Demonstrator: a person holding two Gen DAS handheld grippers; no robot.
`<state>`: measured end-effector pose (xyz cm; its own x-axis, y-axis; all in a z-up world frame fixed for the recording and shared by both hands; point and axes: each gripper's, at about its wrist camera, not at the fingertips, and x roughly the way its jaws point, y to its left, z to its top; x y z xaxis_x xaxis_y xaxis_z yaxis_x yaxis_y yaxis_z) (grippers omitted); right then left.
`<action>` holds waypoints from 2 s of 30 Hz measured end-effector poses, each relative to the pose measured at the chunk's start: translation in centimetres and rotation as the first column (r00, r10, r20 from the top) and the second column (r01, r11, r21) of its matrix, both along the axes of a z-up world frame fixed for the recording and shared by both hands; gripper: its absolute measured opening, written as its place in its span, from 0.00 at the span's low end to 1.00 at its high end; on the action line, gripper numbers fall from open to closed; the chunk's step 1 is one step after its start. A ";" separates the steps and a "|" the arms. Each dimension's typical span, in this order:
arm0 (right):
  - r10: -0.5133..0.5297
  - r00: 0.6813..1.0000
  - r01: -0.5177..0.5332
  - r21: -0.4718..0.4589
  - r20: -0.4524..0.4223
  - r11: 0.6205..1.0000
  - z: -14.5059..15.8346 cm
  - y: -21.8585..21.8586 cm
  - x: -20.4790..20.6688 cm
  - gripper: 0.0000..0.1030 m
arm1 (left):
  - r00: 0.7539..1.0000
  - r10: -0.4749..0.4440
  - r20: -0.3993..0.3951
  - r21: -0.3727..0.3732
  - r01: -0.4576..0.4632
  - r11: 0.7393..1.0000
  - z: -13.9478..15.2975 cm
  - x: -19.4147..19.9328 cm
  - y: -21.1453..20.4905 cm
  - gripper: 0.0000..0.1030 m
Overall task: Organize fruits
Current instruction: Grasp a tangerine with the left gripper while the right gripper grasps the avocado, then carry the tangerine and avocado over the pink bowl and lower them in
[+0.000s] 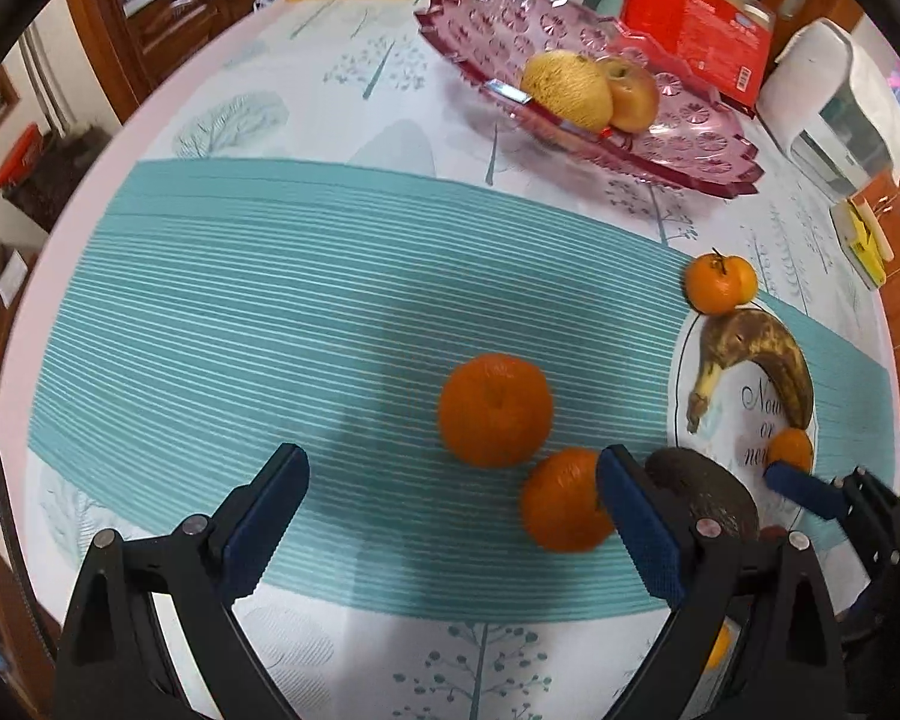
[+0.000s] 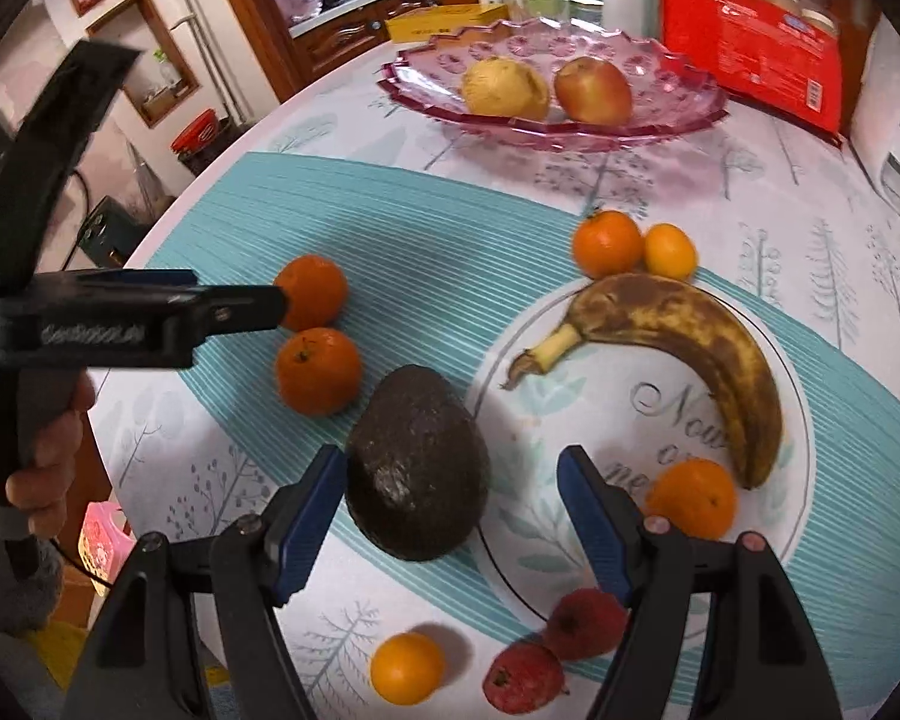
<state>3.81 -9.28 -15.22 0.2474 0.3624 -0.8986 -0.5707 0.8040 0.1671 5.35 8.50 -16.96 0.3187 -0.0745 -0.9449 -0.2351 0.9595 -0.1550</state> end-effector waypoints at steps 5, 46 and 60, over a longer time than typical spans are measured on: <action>0.002 0.999 -0.002 -0.006 -0.038 1.000 -1.1 0.7 0.6 0.68 | 1.000 -0.003 -0.023 -0.041 0.002 0.999 -1.5 1.2 0.0 0.81; -0.051 0.999 0.051 0.034 -0.010 0.998 0.6 -0.1 0.0 0.55 | 0.998 -0.044 0.040 0.010 0.043 0.999 0.4 0.8 -1.8 0.40; -0.106 0.991 0.096 0.125 0.079 0.988 6.1 -1.6 0.4 0.55 | 0.987 -0.102 0.123 0.048 0.097 0.994 6.4 0.0 -3.1 0.40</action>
